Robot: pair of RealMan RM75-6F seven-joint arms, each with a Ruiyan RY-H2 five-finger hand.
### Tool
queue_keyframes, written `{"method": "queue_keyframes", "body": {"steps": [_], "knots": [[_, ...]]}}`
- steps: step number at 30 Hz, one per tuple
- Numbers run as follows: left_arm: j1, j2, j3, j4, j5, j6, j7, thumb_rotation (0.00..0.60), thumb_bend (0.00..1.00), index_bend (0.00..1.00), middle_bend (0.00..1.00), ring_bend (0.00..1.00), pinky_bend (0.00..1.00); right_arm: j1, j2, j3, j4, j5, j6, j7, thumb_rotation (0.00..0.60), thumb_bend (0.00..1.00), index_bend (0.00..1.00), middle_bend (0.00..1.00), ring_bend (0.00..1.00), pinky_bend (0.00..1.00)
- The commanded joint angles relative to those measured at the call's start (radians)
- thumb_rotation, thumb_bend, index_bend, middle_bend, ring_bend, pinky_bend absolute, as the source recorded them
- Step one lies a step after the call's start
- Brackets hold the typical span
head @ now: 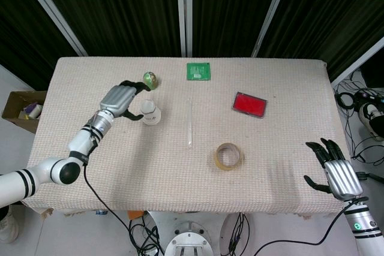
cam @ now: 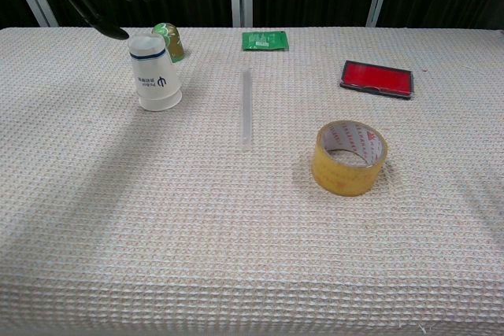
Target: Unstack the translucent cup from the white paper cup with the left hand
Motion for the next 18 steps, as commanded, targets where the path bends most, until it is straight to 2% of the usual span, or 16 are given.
{"method": "queue_keyframes", "body": {"steps": [1,18], "knots": [[-0.022,-0.012,0.017,0.013,-0.023,-0.009,0.010,0.600,0.21,0.22,0.16,0.16,0.12,-0.001,0.000,0.000,0.002,0.003,-0.001,0.004,0.600,0.18,0.13,0.17,0.00,0.07],[-0.100,-0.078,0.080,0.117,-0.133,-0.035,0.003,0.600,0.24,0.30,0.16,0.16,0.12,-0.011,-0.002,-0.003,0.013,0.015,0.006,0.016,0.600,0.18,0.13,0.17,0.00,0.07]]}}
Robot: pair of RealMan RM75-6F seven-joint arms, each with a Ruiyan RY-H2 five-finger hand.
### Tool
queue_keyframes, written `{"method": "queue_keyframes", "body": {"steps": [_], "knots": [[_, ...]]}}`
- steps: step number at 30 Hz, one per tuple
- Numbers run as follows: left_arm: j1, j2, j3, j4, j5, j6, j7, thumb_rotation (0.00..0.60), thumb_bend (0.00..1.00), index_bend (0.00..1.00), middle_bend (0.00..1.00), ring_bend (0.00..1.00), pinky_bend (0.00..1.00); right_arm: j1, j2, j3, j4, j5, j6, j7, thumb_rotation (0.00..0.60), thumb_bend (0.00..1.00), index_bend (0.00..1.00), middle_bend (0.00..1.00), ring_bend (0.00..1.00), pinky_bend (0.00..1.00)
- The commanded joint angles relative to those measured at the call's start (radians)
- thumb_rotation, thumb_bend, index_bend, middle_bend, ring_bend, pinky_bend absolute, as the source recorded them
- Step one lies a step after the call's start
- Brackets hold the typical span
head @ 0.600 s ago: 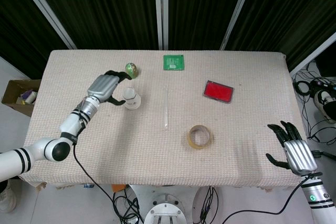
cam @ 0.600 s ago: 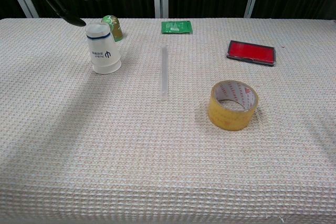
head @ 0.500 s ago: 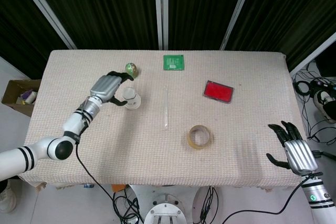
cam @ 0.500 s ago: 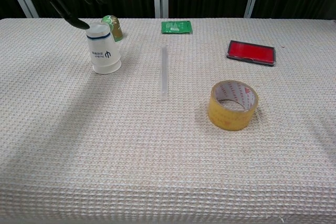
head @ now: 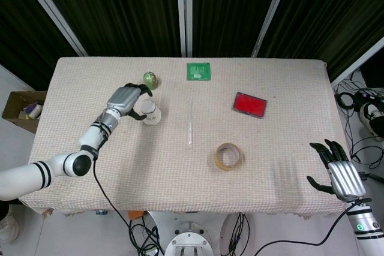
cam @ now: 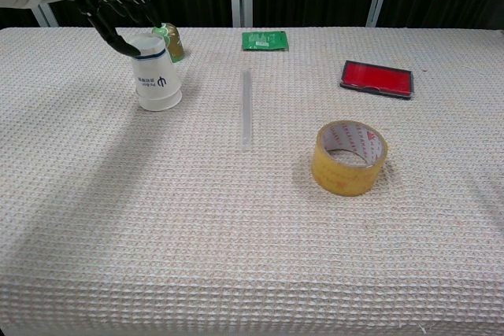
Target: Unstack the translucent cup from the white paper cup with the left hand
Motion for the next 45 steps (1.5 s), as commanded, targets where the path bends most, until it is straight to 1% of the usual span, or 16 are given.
{"method": "queue_keyframes", "body": {"steps": [1,5,10,18,23,28,31,33,35,38,42,45], "knots": [[-0.007,-0.007,0.008,0.007,-0.006,-0.003,-0.003,0.600,0.24,0.30,0.16,0.16,0.12,-0.001,0.000,0.000,0.002,0.000,0.002,0.002,0.600,0.18,0.13,0.17,0.00,0.07],[-0.017,-0.019,0.015,0.023,-0.017,-0.006,-0.010,0.600,0.25,0.30,0.16,0.16,0.12,-0.002,0.000,0.000,0.005,0.004,-0.001,0.006,0.600,0.18,0.13,0.17,0.00,0.07],[-0.029,-0.024,0.024,0.036,-0.029,-0.008,-0.014,0.600,0.28,0.32,0.16,0.16,0.12,-0.005,0.000,-0.001,0.009,0.005,0.002,0.011,0.600,0.18,0.13,0.17,0.00,0.07],[-0.031,-0.005,0.030,0.015,-0.028,0.012,-0.023,0.600,0.32,0.40,0.17,0.16,0.12,-0.007,-0.001,-0.001,0.014,0.008,0.002,0.016,0.600,0.18,0.13,0.17,0.00,0.07],[-0.007,0.060,0.015,-0.071,0.017,0.062,-0.039,0.600,0.33,0.40,0.17,0.16,0.12,-0.008,0.001,0.001,0.013,0.007,0.005,0.018,0.600,0.18,0.13,0.17,0.00,0.07],[0.060,0.173,-0.008,-0.219,0.120,0.152,-0.082,0.600,0.33,0.40,0.17,0.16,0.12,-0.006,0.002,0.002,0.011,0.001,0.008,0.019,0.600,0.18,0.13,0.17,0.00,0.07],[0.117,0.242,-0.001,-0.295,0.193,0.210,-0.103,0.600,0.32,0.40,0.17,0.16,0.12,-0.006,0.003,0.002,0.012,-0.002,0.010,0.020,0.600,0.18,0.13,0.17,0.00,0.07],[0.144,0.268,0.006,-0.316,0.217,0.230,-0.116,0.600,0.32,0.40,0.18,0.16,0.12,-0.005,0.003,0.000,0.012,-0.005,0.008,0.019,0.600,0.18,0.13,0.17,0.00,0.07],[0.168,0.290,0.020,-0.309,0.211,0.230,-0.127,0.600,0.32,0.40,0.18,0.16,0.12,-0.003,0.003,-0.004,0.012,-0.007,0.003,0.015,0.600,0.18,0.13,0.17,0.00,0.07],[0.180,0.289,0.033,-0.269,0.175,0.211,-0.134,0.600,0.32,0.40,0.18,0.16,0.12,-0.005,0.002,-0.004,0.009,-0.008,0.005,0.013,0.600,0.18,0.13,0.17,0.00,0.07],[0.173,0.236,0.050,-0.188,0.135,0.167,-0.132,0.600,0.32,0.40,0.18,0.16,0.12,-0.007,0.004,-0.006,0.003,-0.008,0.006,0.001,0.600,0.18,0.13,0.17,0.00,0.07],[0.154,0.165,0.054,-0.110,0.110,0.134,-0.129,0.600,0.32,0.40,0.18,0.16,0.12,-0.010,0.006,-0.007,-0.004,-0.004,0.006,-0.008,0.600,0.18,0.13,0.17,0.00,0.07]]}}
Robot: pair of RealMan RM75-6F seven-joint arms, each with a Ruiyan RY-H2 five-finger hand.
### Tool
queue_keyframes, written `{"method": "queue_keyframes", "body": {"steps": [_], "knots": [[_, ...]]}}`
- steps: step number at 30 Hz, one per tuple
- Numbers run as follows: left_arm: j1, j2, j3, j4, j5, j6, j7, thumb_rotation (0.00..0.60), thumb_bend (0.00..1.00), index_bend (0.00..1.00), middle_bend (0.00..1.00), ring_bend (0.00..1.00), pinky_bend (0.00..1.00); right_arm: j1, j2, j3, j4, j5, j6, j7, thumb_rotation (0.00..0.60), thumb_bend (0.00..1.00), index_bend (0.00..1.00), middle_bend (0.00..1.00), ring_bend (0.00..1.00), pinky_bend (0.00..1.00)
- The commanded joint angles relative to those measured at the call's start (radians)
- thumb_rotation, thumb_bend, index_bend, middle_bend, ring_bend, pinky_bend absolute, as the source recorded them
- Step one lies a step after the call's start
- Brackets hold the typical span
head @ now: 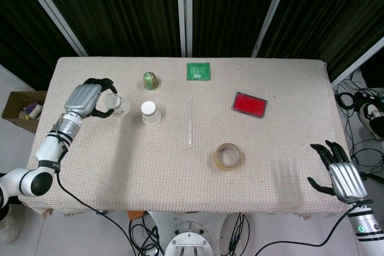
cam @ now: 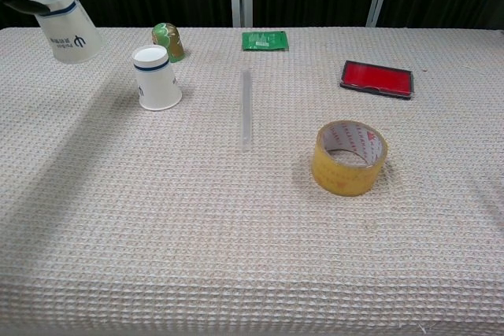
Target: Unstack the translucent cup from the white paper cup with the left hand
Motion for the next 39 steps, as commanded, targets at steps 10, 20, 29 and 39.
{"method": "queue_keyframes", "body": {"steps": [10,20,29,39], "knots": [[-0.099,-0.239,0.009,0.270,-0.090,-0.142,0.034,0.600,0.33,0.40,0.18,0.16,0.12,-0.016,0.008,0.002,-0.018,0.025,0.004,-0.020,0.600,0.18,0.13,0.17,0.00,0.07],[-0.127,-0.289,0.015,0.323,-0.106,-0.168,0.055,0.600,0.32,0.38,0.18,0.16,0.12,-0.013,0.005,0.005,-0.016,0.034,-0.009,-0.018,0.600,0.18,0.13,0.17,0.00,0.07],[-0.124,-0.276,0.010,0.294,-0.120,-0.150,0.051,0.600,0.21,0.20,0.15,0.14,0.12,-0.011,0.008,0.007,-0.019,0.033,-0.012,-0.019,0.600,0.18,0.13,0.17,0.00,0.07],[0.070,-0.064,0.018,0.061,0.036,0.102,-0.030,0.600,0.20,0.19,0.15,0.14,0.12,-0.011,0.019,0.012,-0.027,0.027,-0.002,-0.018,0.600,0.18,0.13,0.17,0.00,0.07]]}}
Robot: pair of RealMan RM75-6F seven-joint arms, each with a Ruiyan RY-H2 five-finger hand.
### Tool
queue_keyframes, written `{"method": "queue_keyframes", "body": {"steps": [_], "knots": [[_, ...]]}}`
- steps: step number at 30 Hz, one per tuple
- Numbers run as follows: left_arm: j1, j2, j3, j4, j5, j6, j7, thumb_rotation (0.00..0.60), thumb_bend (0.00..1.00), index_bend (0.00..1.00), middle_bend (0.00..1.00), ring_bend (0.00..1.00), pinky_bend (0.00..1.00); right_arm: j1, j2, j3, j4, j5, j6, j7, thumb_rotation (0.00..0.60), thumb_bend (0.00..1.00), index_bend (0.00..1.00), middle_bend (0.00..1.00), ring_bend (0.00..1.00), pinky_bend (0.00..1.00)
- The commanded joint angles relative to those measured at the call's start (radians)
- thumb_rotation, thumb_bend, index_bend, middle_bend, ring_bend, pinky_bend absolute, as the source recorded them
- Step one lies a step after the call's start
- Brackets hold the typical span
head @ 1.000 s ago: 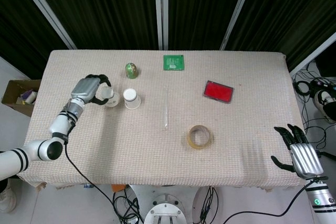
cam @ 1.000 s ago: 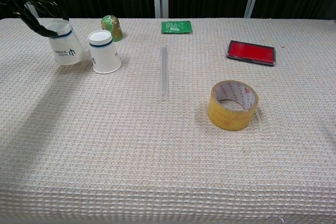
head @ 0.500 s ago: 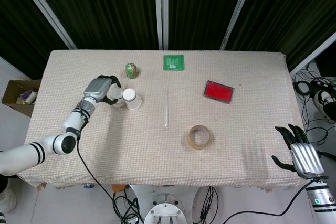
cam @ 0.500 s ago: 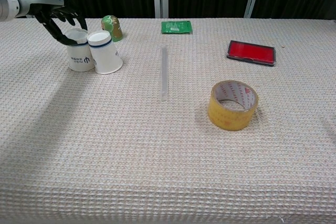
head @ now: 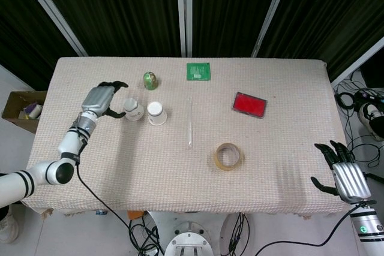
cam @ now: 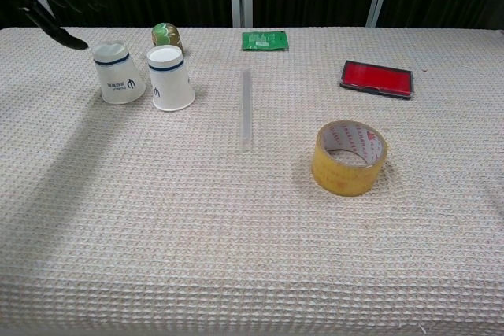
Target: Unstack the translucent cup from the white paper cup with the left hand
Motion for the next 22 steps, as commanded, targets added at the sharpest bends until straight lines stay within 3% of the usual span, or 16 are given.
{"method": "queue_keyframes", "body": {"steps": [1,7,15,22], "knots": [[0.122,0.112,0.026,-0.110,0.095,0.134,-0.042,0.600,0.20,0.19,0.15,0.14,0.12,-0.001,0.003,0.001,-0.001,0.000,0.002,0.000,0.600,0.18,0.13,0.17,0.00,0.07],[0.321,0.201,0.110,-0.176,0.212,0.383,-0.037,0.600,0.20,0.19,0.15,0.15,0.12,-0.001,0.008,0.006,-0.001,0.002,0.007,0.002,0.600,0.18,0.13,0.17,0.00,0.07],[0.617,0.152,0.236,-0.163,0.404,0.803,0.027,0.600,0.20,0.23,0.15,0.15,0.12,0.004,0.022,0.015,-0.026,-0.004,0.015,-0.026,0.600,0.18,0.13,0.17,0.00,0.07],[0.750,0.095,0.293,-0.093,0.510,0.911,0.013,0.600,0.20,0.23,0.15,0.15,0.12,0.016,0.016,0.018,-0.054,-0.005,-0.002,-0.069,0.600,0.18,0.13,0.17,0.00,0.07]]}}
